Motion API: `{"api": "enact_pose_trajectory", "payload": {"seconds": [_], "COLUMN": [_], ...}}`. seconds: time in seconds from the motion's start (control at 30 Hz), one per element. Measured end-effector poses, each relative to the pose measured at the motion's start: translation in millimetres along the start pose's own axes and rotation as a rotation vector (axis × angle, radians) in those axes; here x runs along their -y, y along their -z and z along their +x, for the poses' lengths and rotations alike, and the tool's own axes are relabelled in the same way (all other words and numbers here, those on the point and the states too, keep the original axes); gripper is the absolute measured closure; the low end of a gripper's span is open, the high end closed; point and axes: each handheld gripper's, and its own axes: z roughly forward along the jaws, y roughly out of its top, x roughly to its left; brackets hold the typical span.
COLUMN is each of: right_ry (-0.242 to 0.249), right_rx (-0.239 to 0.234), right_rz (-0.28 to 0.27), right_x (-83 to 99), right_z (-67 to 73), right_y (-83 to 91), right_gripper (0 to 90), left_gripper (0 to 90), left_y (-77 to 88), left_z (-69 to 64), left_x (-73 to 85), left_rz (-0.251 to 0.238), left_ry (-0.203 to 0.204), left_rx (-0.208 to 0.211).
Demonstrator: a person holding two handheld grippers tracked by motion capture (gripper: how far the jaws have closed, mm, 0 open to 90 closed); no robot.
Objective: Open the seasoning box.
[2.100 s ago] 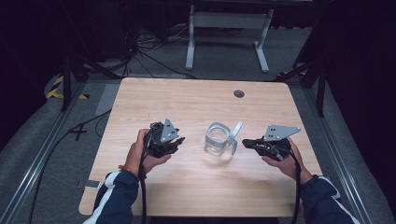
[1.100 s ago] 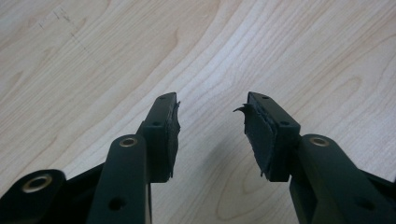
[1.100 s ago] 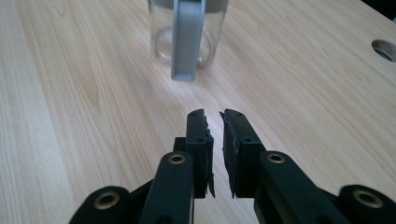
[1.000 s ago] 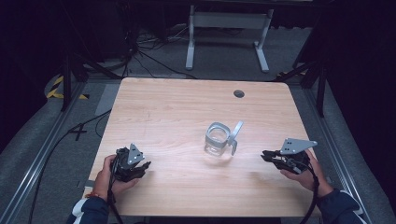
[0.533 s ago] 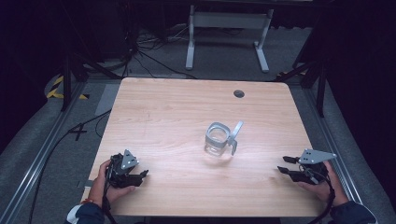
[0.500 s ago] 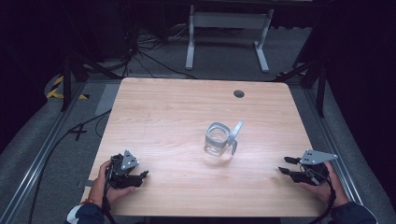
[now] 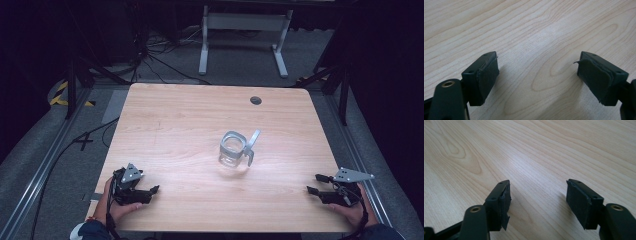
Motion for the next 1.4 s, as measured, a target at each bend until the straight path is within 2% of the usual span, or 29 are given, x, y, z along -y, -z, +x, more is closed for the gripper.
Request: {"api": "enact_pose_trajectory", "payload": {"seconds": [0.07,0.8,1.4], "right_ry": [-0.002,-0.003,-0.005], "right_rx": [0.002,0.003,0.001], "right_rz": [0.002,0.005,0.005], "right_x": [-0.1,-2.2,-2.6], "right_z": [0.5,0.1,0.0], "right_y": [0.0,-2.6,-3.1], "right_gripper": [34.9,32.5,32.3], "left_gripper": [17.3,16.0,15.9], "left_y": [0.1,-0.4,-0.5], "left_z": [0.6,0.5,1.7], "left_x": [-0.2,-0.5,-0.9], "left_rz": [0.000,0.003,0.002], "left_ry": [-0.013,-0.004,-0.013], "left_rx": [0.000,-0.005,-0.006]}}
